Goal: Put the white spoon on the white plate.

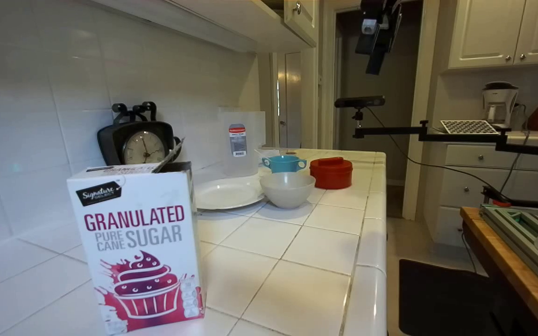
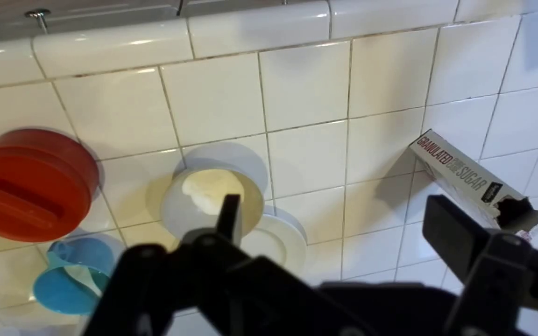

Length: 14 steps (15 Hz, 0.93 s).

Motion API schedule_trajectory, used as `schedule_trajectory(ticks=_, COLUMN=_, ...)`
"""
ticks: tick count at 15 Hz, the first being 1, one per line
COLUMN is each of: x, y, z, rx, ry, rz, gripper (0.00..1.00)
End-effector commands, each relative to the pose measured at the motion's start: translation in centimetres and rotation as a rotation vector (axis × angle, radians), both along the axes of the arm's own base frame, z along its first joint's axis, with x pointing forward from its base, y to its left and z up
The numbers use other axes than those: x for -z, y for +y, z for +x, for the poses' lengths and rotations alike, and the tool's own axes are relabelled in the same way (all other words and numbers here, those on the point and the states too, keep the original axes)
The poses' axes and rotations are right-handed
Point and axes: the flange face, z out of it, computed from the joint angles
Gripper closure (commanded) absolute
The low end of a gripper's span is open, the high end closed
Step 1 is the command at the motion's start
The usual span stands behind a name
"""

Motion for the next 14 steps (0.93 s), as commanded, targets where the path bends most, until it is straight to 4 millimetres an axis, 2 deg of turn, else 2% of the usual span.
schedule_trajectory(ticks=1, x=0.5, y=-0.2, z=0.7, rx=0.010, ry=-0.025, rz=-0.008, gripper=0.00)
schedule_trajectory(ticks=3, x=1.1, y=-1.5, z=2.8, rx=0.038, ry=-0.099, rz=-0.031, gripper=0.00)
schedule_trajectory(ticks=7, x=2.6, y=-6.4, z=7.5, rx=0.116, ry=-0.205, rz=-0.097, gripper=0.00)
schedule_trajectory(ticks=11, x=5.7, y=-11.9, z=9.7, rx=0.115, ry=-0.247, rz=-0.277, gripper=0.00)
schedule_trajectory(ticks=14, x=7.6, y=-15.0, z=10.5, rx=0.112, ry=-0.303, rz=-0.396, gripper=0.00)
